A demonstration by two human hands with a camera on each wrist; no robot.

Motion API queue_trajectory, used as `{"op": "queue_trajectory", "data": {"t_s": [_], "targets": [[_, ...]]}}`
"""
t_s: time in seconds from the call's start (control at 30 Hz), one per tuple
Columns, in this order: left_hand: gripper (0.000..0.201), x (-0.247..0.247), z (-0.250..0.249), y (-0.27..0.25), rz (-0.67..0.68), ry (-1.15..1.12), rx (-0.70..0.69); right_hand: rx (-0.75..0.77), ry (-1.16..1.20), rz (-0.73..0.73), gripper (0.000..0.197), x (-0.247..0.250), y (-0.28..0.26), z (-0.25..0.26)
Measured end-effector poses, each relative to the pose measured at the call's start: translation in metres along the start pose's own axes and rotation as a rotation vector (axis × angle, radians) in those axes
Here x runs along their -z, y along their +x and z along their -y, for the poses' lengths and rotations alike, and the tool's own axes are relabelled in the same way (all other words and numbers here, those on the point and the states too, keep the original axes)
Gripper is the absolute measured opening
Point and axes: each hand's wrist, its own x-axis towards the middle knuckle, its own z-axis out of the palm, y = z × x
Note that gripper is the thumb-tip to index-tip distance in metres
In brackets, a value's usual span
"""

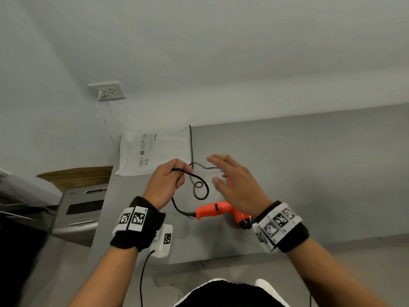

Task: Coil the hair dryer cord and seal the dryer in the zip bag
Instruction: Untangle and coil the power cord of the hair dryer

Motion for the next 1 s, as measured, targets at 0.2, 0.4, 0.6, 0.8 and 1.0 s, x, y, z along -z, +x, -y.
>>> {"op": "queue_trajectory", "data": {"t_s": [0.2,0.4,0.6,0.8,1.0], "targets": [[0.032,-0.001,-0.012,-0.001,-0.012,0.035,-0.029,-0.119,0.047,0.202,0.037,-0.031,0.009,0.032],[0.018,-0.005,0.014,-0.013,-0.013,-0.097,0.08,-0.064,0.076,-0.116,0.013,0.011,0.026,0.011],[0.026,-0.023,0.034,-0.028,0.039,-0.209,0.148,0.02,-0.097,-0.308,0.015,0.085,0.039,0.003],[0.038,-0.026,0.02,-0.016,-0.043,-0.239,0.097,0.095,-0.336,-0.387,0.028,0.124,0.036,-0.007],[0.043,-0.019,0.009,-0.011,-0.08,-0.346,0.078,0.006,-0.572,-0.452,0.05,0.16,0.024,-0.022]]}}
